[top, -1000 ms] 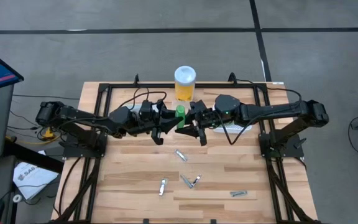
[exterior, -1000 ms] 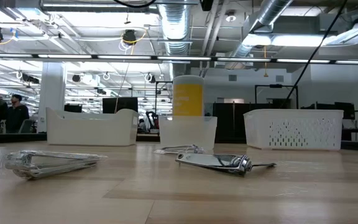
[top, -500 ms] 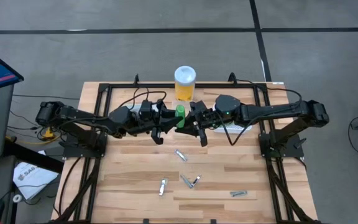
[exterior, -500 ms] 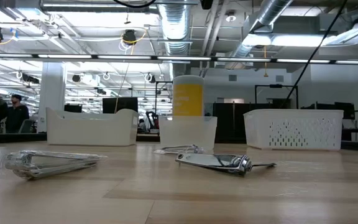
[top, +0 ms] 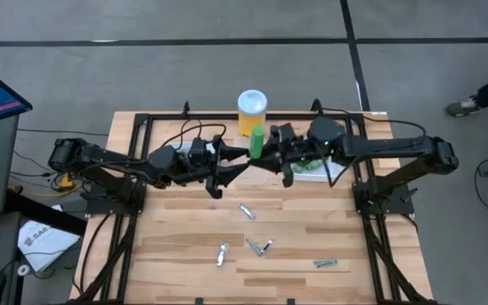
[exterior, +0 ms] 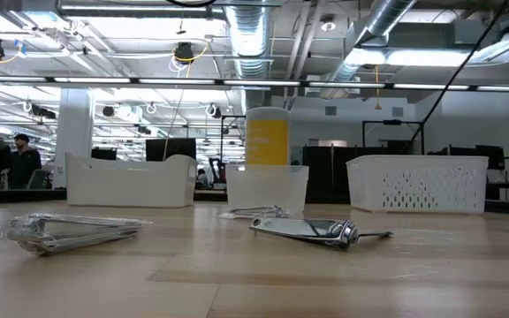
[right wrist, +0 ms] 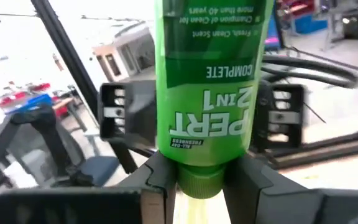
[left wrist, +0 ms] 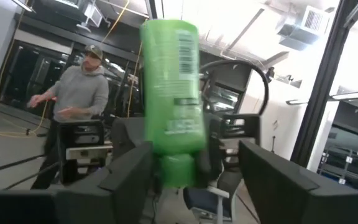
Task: Pick & Place Travel size toiletries
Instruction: Put the green shampoo into the right white bin
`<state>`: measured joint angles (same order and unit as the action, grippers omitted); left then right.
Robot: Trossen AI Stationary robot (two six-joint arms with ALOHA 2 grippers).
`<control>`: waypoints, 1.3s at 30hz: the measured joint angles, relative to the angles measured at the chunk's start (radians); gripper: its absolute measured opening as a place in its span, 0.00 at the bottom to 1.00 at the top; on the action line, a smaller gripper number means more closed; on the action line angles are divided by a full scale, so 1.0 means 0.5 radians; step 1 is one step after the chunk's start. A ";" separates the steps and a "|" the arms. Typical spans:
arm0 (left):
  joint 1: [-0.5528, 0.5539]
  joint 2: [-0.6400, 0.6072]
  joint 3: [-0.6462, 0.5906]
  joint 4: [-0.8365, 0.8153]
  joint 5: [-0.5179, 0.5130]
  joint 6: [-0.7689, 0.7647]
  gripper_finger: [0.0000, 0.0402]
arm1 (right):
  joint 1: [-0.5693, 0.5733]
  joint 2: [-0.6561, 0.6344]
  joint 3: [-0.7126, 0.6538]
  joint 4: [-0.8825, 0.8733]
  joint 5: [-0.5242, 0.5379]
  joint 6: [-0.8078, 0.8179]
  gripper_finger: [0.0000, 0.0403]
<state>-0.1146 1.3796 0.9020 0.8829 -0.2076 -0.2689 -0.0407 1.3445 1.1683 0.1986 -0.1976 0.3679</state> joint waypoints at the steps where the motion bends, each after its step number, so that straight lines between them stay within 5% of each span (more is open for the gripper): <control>1: 0.000 -0.001 0.000 -0.001 0.000 -0.003 0.60 | -0.016 -0.031 0.000 -0.066 0.016 -0.001 0.21; 6: -0.003 -0.062 -0.004 -0.128 0.011 -0.115 0.65 | -0.131 -0.295 0.001 -0.768 0.306 -0.041 0.21; 13: -0.035 -0.327 -0.006 -0.672 0.003 -0.164 0.61 | -0.351 -0.569 -0.008 -2.214 0.946 0.202 0.21; 17: -0.041 -0.470 -0.006 -0.804 -0.005 -0.166 0.58 | -0.441 -0.566 -0.111 -2.633 1.030 0.393 0.21; 26: -0.041 -0.643 -0.005 -0.848 -0.006 -0.105 0.52 | -0.498 -0.347 -0.530 -2.682 0.970 0.501 0.21; 34: -0.050 -0.707 -0.005 -0.924 -0.006 -0.103 0.50 | -0.536 -0.224 -0.639 -2.691 0.962 0.476 0.23; 39: -0.050 -0.710 -0.005 -0.929 0.068 -0.133 0.50 | -0.540 -0.188 -0.639 -2.693 0.947 0.468 0.45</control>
<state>-0.1398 1.0246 0.8997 0.4184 -0.1737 -0.3355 -0.3107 1.2503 0.8486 -1.1477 0.2757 0.6022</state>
